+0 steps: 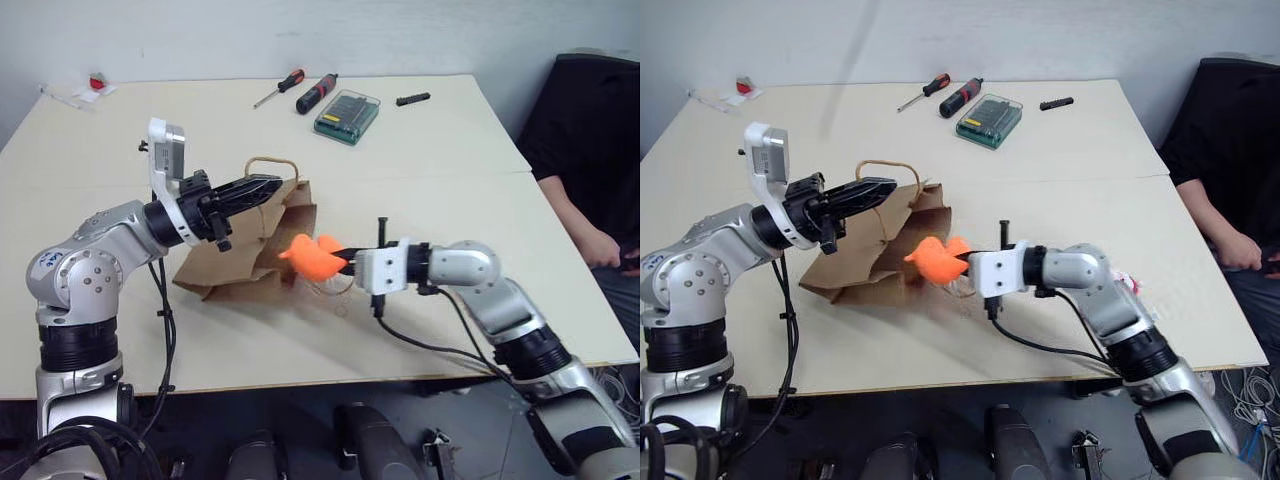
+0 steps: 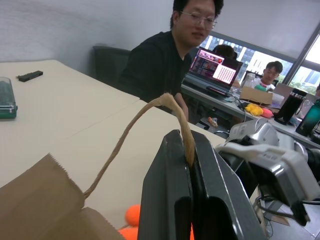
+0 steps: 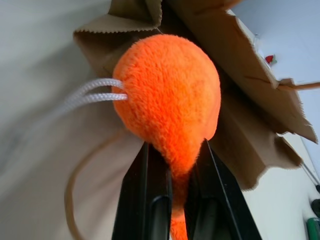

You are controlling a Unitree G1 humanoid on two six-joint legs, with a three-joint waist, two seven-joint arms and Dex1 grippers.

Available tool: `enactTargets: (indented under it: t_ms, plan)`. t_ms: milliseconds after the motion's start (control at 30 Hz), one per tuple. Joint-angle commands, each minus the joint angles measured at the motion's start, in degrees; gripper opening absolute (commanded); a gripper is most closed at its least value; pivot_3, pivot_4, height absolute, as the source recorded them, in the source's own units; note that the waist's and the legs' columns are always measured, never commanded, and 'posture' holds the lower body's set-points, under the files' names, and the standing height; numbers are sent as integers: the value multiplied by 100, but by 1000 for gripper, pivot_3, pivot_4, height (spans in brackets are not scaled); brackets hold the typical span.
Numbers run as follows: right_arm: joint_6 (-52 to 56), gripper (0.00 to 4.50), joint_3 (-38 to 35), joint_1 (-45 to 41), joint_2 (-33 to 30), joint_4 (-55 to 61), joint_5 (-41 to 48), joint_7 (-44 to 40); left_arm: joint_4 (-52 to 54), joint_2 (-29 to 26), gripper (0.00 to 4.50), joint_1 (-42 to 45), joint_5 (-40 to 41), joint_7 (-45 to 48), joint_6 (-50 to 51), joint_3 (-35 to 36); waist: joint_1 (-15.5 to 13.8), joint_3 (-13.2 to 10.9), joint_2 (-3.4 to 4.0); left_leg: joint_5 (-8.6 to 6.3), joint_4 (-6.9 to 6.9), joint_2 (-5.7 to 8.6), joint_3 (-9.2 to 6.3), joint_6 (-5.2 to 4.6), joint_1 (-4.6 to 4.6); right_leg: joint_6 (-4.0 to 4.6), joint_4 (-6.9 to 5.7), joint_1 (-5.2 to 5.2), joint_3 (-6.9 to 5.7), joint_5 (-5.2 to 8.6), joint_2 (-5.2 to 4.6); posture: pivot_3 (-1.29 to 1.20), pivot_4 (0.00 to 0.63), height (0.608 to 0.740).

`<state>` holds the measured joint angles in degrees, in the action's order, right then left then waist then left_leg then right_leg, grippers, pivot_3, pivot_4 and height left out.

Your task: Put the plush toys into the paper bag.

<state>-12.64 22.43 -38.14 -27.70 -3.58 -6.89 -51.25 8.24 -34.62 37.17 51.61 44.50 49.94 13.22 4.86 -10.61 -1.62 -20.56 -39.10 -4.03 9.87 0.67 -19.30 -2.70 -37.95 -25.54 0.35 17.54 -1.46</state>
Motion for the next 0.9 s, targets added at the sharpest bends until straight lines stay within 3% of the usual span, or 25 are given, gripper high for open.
enactTargets:
  t_ms: [33, 233, 533, 700, 900]
  plan:
    - [-250, 6, 157, -538, 418, -603, -412, 312, 174, -62, 0, -23, -201, 243, -262, -213, 1, 0, 0, 0, 0, -1, 0, 0, 0, 1, 0, 0, 0, 1, 0, 0, 150, 740]
    - [-1003, 6, 520, -1357, 998, -1773, -868, 449, 238, -239, 0, -220, -660, 707, -678, -612, 6, -1, 1, 0, 3, -3, 1, -1, -1, 5, 4, -3, -1, 3, 0, 0, 150, 740]
    - [-1523, 6, 728, -1914, 1950, -3436, -941, 384, 347, -18, 0, -90, -559, 646, -679, -602, 13, 0, 1, 0, 2, -6, 1, -1, -2, 6, -1, -3, -2, 3, -1, 0, 150, 740]
    - [-640, 6, 107, -1897, 2475, -3808, -58, 113, 503, 15, 0, -81, -96, 487, -338, -304, 18, 0, 1, 1, 1, -7, -2, -2, -2, 6, -3, -3, -2, 3, -3, 0, 150, 740]
    - [239, 6, -285, -1910, 2820, -4115, 234, 141, 593, 188, 0, 39, 633, -21, 111, 76, 19, 0, 1, 1, 1, -9, -4, -2, -1, 8, -8, -3, -4, 5, -4, 0, 150, 740]
